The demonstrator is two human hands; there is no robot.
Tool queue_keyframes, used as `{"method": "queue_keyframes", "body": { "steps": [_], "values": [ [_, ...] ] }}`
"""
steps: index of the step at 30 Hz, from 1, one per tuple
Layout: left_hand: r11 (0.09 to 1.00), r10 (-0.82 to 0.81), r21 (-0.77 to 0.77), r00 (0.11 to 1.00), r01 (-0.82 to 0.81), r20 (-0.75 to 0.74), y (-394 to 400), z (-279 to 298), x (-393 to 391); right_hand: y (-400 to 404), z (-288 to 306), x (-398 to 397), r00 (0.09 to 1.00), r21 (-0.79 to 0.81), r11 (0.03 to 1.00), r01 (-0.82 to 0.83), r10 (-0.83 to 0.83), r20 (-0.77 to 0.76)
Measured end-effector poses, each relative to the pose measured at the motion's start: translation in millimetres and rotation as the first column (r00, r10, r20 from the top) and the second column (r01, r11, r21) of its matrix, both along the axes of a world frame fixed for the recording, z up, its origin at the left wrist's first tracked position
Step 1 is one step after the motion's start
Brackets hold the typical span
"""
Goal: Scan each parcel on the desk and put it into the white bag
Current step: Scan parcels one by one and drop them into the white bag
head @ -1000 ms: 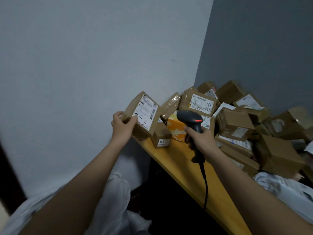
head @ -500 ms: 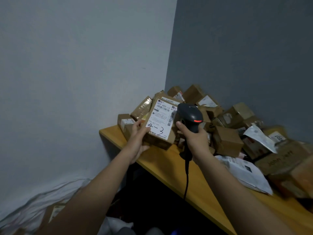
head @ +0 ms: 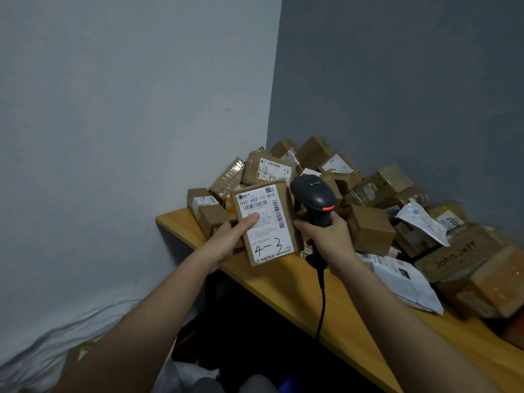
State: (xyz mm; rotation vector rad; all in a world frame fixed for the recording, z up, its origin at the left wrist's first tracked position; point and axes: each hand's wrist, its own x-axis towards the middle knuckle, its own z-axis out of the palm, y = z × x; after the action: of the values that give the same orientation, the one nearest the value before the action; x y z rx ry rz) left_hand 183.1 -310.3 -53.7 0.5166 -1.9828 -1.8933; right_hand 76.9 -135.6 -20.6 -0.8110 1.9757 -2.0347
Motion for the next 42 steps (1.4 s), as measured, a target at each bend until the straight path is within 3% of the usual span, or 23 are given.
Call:
{"method": "queue_keyframes", "body": {
  "steps": [5, 13, 18, 29, 42],
  "values": [
    [0.995, 0.082, -0.049, 0.997, -0.082, -0.004, -6, 8, -2, 1, -13, -2, 1.0, 0.033, 0.999, 0.016, -0.016, -0.01],
    [1.0, 0.0, 0.001, 0.999, 0.0, 0.049, -12, -2, -12, -5, -18, -10, 0.994, 0.077, 0.991, 0.109, -0.11, 0.013],
    [0.974, 0.095, -0.205, 0.995, -0.092, 0.004, -16, -4, -22, 1, -16, -12, 0.994, 0.073, 0.992, 0.105, -0.105, -0.01],
    [0.943, 0.218, -0.255, 0.976, -0.212, -0.002, -21, 6, -57, 45, -15, 1, 0.988, 0.341, 0.94, -0.01, 0.06, -0.139],
    [0.938, 0.204, -0.288, 0.979, -0.194, 0.006, -17, 9, -59, 34, -10, 6, 0.994, 0.355, 0.934, -0.033, 0.068, -0.087]
  ]
}}
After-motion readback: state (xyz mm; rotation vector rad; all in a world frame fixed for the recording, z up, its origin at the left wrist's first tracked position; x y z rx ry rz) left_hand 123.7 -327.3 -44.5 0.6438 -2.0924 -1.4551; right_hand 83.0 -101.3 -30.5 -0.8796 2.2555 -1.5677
